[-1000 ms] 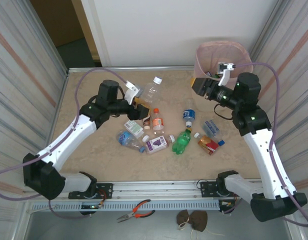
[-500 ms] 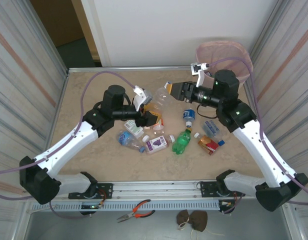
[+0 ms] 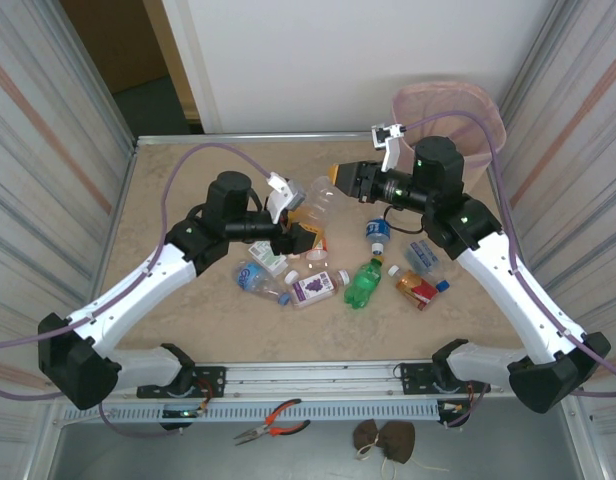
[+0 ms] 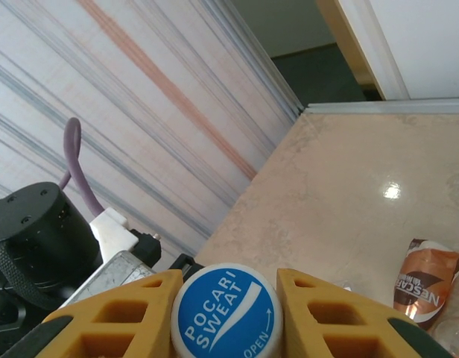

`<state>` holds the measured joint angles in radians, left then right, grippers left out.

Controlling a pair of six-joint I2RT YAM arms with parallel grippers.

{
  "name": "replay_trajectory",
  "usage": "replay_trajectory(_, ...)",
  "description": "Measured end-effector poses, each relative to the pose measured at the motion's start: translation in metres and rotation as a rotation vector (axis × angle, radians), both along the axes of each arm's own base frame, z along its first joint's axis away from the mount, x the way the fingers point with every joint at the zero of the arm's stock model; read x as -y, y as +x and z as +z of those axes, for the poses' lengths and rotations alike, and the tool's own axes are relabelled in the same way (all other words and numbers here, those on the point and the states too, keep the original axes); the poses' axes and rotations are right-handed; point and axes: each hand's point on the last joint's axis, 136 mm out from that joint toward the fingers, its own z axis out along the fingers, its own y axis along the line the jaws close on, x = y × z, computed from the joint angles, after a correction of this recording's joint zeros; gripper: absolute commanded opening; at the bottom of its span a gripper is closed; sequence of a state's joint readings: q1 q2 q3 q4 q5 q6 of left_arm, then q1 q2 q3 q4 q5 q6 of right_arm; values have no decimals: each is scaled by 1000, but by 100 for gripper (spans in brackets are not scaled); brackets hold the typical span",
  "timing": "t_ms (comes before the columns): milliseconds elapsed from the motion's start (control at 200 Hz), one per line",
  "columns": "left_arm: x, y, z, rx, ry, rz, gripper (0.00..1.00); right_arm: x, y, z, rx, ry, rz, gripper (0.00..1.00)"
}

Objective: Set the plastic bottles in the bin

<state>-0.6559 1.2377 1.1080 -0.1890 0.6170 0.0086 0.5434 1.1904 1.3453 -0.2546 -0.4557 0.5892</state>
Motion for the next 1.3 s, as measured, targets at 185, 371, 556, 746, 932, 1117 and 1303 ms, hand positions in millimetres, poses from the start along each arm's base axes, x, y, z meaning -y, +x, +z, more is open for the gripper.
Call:
replay_trajectory(185, -3, -1, -1, 0, -3, 14, 71, -3, -2, -2, -6, -7, -1, 22)
replay_trajectory(371, -6, -2, 4, 20, -12, 27, 74, 2, 2, -9, -21, -39, -46, 22)
replay_trajectory(556, -8, -3, 7, 34, -17, 38, 75, 18, 7, -6, 1, -113, -129, 23)
replay_trajectory(746, -10, -4, 7, 37, -17, 41, 75, 49, 19, 12, 72, -209, -258, 25)
replay_trajectory(932, -15, -7, 10, 53, -21, 58, 75, 107, 44, 37, 131, -281, -445, 24)
replay_trajectory(1117, -21, -11, 20, 81, -36, 76, 75, 167, 77, 56, 155, -341, -617, 24)
replay_trajectory(1303, -26, -15, 21, 88, -36, 86, 75, 214, 115, 69, 165, -401, -734, 23)
